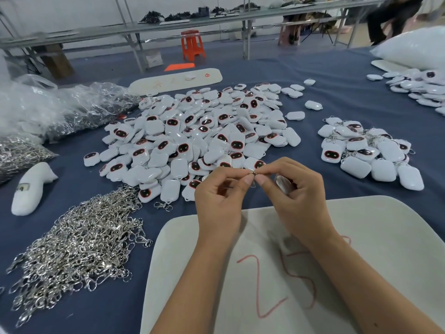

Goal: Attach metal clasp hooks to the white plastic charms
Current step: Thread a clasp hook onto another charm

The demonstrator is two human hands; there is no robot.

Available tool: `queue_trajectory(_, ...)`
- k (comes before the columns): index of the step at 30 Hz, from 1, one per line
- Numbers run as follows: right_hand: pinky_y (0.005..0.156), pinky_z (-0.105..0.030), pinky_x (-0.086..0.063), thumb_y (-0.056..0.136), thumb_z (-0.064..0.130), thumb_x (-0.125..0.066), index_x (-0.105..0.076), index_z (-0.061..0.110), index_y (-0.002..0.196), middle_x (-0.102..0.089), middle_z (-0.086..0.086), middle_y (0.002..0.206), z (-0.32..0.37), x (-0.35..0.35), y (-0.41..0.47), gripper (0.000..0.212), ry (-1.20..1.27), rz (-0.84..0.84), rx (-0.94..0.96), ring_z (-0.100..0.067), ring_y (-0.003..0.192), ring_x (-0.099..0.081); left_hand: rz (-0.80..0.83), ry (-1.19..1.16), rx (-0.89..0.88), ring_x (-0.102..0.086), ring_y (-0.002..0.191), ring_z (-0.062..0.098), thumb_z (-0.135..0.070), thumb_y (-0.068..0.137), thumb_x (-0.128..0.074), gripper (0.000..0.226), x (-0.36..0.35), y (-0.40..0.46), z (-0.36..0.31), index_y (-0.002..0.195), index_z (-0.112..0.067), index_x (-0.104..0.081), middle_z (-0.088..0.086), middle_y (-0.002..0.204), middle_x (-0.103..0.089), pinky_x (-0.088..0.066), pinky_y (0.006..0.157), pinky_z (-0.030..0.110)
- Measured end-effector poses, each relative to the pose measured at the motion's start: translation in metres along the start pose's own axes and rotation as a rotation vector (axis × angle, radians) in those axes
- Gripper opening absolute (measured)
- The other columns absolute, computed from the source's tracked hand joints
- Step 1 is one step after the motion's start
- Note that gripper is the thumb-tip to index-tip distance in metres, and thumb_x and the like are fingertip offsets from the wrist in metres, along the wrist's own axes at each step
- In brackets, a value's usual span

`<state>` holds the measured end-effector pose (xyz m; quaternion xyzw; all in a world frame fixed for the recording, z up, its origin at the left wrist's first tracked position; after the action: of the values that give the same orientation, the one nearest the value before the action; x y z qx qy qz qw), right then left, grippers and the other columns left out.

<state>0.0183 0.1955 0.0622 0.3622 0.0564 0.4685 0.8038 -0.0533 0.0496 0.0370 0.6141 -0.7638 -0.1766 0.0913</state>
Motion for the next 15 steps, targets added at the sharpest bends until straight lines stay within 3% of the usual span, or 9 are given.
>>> queue_trajectory(7, 0.065, -0.011, -0.037, 0.091, -0.002, -0.076, -0.077, 0.007, 0.093, -0.072, 0.0, 0.086, -0.002, 0.003, 0.0, 0.01, -0.045, -0.019, 0.008, -0.004, 0.067, -0.057, 0.072, 0.128, -0.088, -0.065, 0.078, 0.029, -0.004, 0.088, -0.076, 0.009, -0.007, -0.001, -0.01, 0.088, -0.013, -0.077, 0.0, 0.081, -0.072, -0.051, 0.069, 0.042)
queue_trajectory(11, 0.065, -0.016, -0.039, 0.093, -0.002, -0.073, -0.075, 0.011, 0.093, -0.068, 0.013, 0.082, -0.012, -0.001, 0.001, 0.013, 0.053, 0.038, -0.073, -0.006, 0.067, -0.055, 0.127, 0.103, -0.047, -0.058, 0.067, 0.021, -0.011, 0.088, -0.072, 0.007, -0.006, 0.001, -0.006, 0.084, -0.016, -0.074, -0.005, 0.074, -0.067, -0.046, 0.062, 0.039)
queue_trajectory(15, 0.064, -0.017, -0.036, 0.097, -0.001, -0.069, -0.071, 0.011, 0.091, -0.062, 0.019, 0.074, -0.02, -0.008, 0.001, 0.014, 0.15, 0.146, -0.147, -0.007, 0.063, -0.044, 0.198, 0.06, 0.018, -0.053, 0.065, 0.02, -0.012, 0.089, -0.071, 0.006, -0.007, 0.001, 0.0, 0.085, -0.015, -0.074, 0.007, 0.075, -0.066, -0.046, 0.06, 0.036)
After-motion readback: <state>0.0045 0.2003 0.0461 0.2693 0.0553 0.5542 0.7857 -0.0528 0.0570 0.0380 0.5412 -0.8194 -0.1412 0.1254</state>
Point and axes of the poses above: each hand's wrist, its own y-axis towards the middle knuckle, its own x-axis out of the back of the hand, z = x × y, the point moved 9 cm from there along y, towards the middle knuckle
